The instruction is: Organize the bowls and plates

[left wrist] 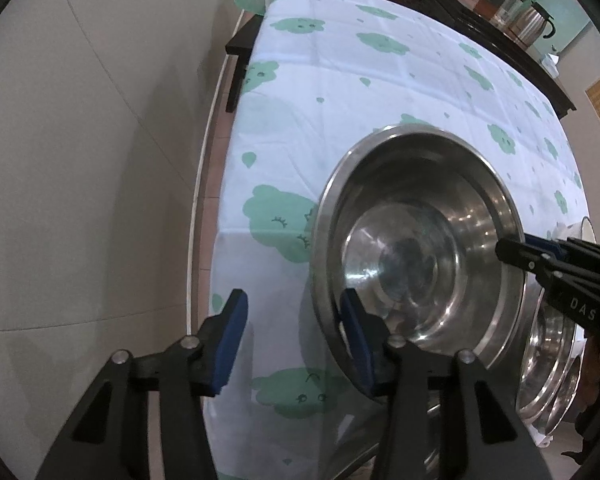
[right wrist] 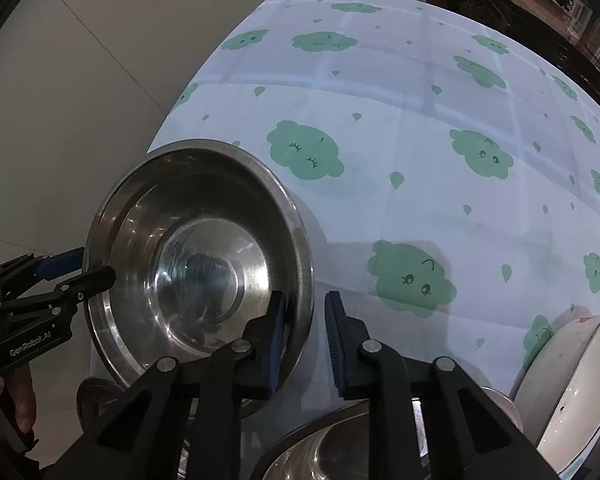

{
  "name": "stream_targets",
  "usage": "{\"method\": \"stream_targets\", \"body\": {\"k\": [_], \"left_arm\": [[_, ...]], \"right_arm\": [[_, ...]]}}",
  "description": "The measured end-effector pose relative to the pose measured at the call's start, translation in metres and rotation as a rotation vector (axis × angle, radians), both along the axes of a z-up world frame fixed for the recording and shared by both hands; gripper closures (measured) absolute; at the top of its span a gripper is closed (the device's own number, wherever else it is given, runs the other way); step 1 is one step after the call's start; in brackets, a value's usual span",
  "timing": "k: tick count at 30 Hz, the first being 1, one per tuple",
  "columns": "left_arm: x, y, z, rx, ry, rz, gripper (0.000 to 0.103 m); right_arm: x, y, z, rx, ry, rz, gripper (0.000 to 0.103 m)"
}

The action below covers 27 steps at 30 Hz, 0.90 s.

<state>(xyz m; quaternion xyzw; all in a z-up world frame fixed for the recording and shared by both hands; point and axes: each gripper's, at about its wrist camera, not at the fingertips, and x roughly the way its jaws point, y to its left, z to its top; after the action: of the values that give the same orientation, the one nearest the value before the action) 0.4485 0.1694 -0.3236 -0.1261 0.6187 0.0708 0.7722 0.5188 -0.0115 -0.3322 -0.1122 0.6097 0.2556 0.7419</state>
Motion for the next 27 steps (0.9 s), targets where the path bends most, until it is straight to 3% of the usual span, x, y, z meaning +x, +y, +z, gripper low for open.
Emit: {"method": "stream_targets", "body": {"k": [9, 27], "left_arm": [[0.0, -0.009, 0.002, -0.025, -0.02, -0.047, 0.087], [-0.001, -0.01, 0.005, -0.03, -0.028, -0.053, 0.091]], "right_arm": [[0.0, 0.002, -0.004, 0.021, 0.026, 0.0, 0.087], [-0.006, -0.003, 0.005, 0.015, 0.007, 0.013, 0.09]]}}
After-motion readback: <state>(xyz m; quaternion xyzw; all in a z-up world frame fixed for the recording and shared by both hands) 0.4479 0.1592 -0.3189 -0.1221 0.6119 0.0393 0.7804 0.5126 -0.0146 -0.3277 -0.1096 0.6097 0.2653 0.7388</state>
